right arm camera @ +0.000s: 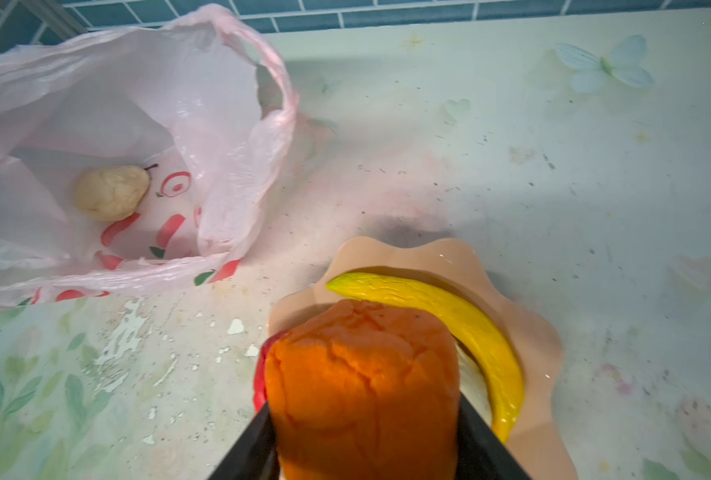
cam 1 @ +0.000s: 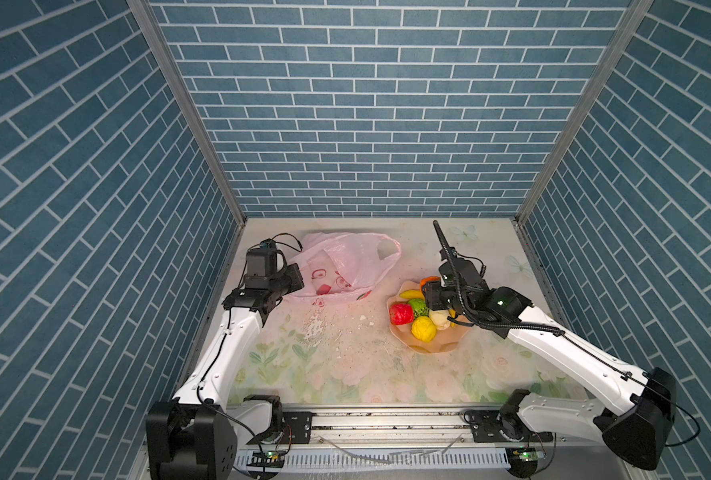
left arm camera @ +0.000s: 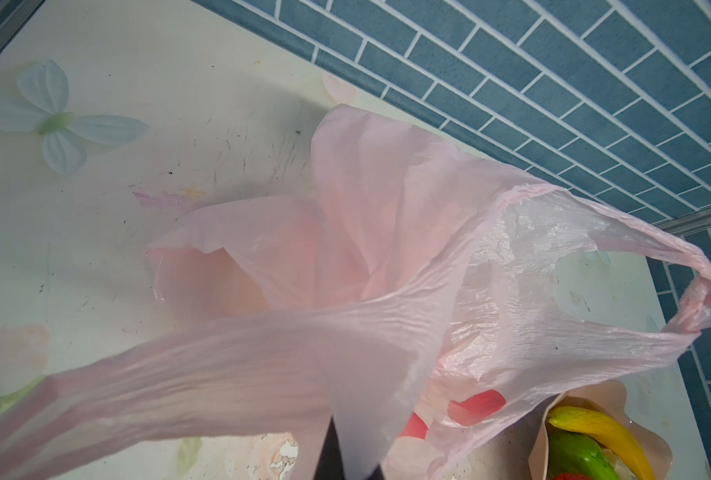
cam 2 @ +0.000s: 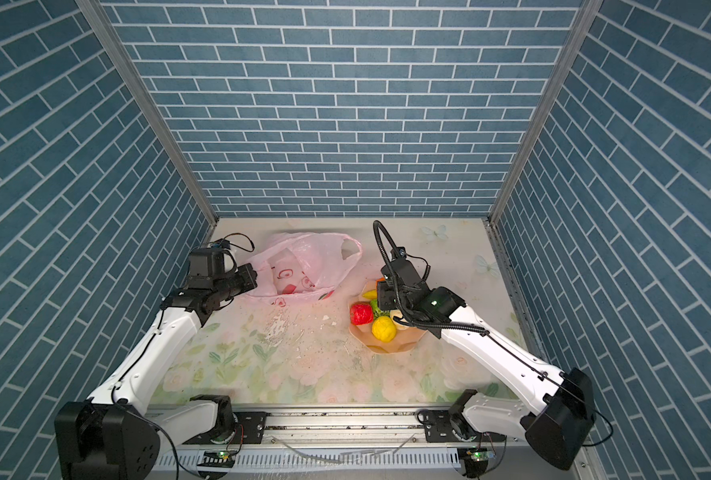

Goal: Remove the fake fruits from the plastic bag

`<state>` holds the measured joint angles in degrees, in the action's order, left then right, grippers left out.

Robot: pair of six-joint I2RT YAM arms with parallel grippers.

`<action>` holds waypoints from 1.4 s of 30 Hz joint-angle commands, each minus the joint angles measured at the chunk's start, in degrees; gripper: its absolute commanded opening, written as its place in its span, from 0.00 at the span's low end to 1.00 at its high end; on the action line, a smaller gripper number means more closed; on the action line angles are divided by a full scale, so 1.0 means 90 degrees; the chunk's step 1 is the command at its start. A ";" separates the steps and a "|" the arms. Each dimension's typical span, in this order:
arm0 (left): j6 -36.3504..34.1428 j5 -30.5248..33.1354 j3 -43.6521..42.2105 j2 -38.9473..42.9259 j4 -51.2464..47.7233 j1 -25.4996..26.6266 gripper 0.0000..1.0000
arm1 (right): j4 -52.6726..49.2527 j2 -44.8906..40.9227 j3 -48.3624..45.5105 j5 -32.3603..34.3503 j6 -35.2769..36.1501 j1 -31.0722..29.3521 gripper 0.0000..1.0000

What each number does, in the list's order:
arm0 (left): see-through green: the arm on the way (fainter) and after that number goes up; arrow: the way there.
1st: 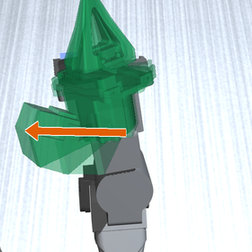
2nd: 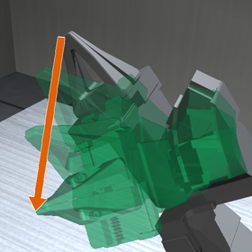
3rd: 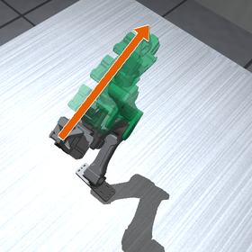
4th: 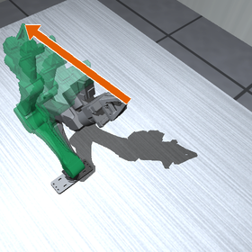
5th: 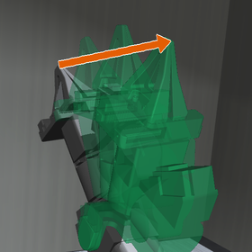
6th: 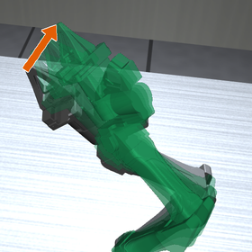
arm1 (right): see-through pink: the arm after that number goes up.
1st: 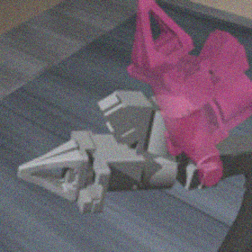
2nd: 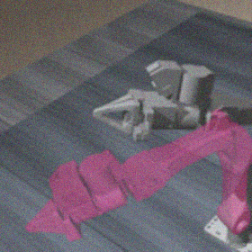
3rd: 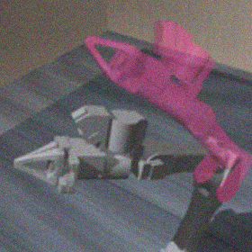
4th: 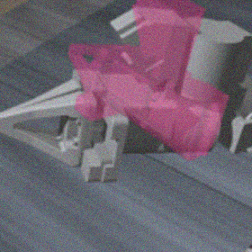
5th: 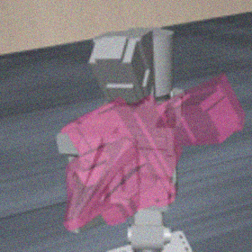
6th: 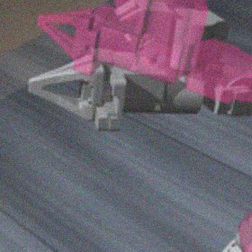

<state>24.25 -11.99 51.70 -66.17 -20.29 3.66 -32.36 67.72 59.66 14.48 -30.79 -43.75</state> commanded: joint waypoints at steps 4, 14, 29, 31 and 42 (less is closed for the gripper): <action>-0.0153 -0.0064 0.0261 -0.0031 -0.0340 0.0023 0.05 | 0.0107 0.0043 -0.0544 -0.0113 0.0257 0.0433 0.37; -0.0176 0.0042 0.0184 0.0024 -0.0482 0.0024 0.05 | 0.0880 0.0723 -0.0857 -0.0434 0.0310 0.0602 0.38; -0.0177 0.0045 0.0051 0.0002 -0.0450 0.0023 0.05 | 0.1336 0.1395 -0.0864 -0.0710 0.0319 0.0739 0.39; -0.0178 0.0052 0.0034 0.0020 -0.0459 0.0023 0.06 | 0.1357 0.1420 -0.0894 -0.0720 0.0318 0.0740 0.40; -0.0168 0.0043 0.0019 0.0037 -0.0468 0.0023 0.07 | 0.1488 0.1433 -0.1145 -0.0750 0.0130 0.0750 0.44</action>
<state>23.33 -11.81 52.58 -66.24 -23.70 3.68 -19.51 80.14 51.33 8.12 -29.54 -37.21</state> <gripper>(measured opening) 0.066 0.575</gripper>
